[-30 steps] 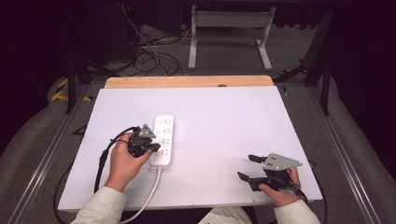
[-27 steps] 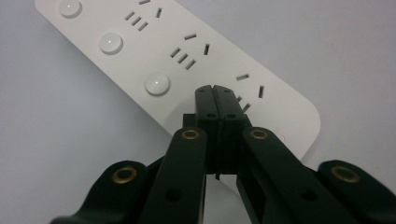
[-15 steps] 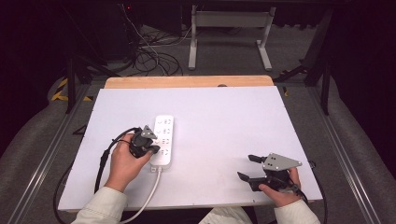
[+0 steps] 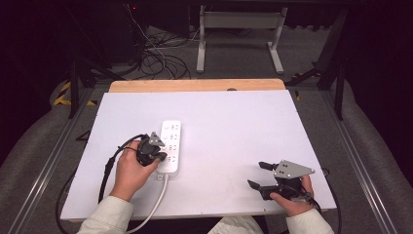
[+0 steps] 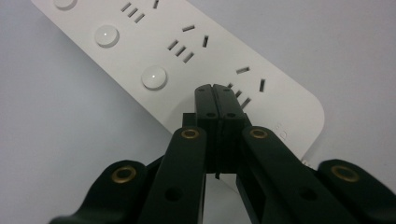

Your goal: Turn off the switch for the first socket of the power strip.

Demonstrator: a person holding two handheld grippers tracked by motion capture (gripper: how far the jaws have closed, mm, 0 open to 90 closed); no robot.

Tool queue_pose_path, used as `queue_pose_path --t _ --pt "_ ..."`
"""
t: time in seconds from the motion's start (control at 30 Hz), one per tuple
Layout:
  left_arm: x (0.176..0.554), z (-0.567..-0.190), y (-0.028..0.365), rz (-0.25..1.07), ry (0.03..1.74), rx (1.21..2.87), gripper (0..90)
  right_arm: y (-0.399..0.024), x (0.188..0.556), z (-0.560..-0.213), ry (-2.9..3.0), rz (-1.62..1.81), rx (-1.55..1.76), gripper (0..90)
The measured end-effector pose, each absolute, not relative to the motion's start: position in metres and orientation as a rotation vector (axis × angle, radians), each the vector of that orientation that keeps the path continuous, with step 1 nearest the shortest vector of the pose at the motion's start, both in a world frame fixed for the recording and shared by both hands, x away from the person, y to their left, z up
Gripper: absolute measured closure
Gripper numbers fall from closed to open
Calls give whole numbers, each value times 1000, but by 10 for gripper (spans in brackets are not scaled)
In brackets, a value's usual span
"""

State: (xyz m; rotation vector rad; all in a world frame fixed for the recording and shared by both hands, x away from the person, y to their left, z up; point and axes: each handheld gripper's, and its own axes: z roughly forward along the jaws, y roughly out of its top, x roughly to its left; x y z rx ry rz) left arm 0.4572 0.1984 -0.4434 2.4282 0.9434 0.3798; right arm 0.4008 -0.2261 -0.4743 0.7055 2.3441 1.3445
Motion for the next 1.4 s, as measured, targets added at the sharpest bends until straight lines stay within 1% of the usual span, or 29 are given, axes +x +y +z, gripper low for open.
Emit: queue_pose_path --t 0.17,0.37,0.6,1.07,1.27,1.3,1.4 --pt "456 -443 196 397 943 2443 900 -226 401 -475 2350 1339 703 262" --pt "457 -443 196 380 953 2442 900 -225 401 -475 2350 1341 702 262" --pt "454 -443 192 422 955 2455 900 -225 400 -475 2351 1343 701 262" --pt "454 -444 193 416 969 2446 900 -224 400 -475 2354 1343 704 262" --pt "456 -445 200 364 977 2400 900 -224 400 -475 2355 1345 705 262" --pt "456 -446 203 350 982 2362 900 -225 400 -475 2354 1345 704 262" --pt "456 -442 209 365 1020 2354 900 -225 401 -475 2353 1347 706 262"
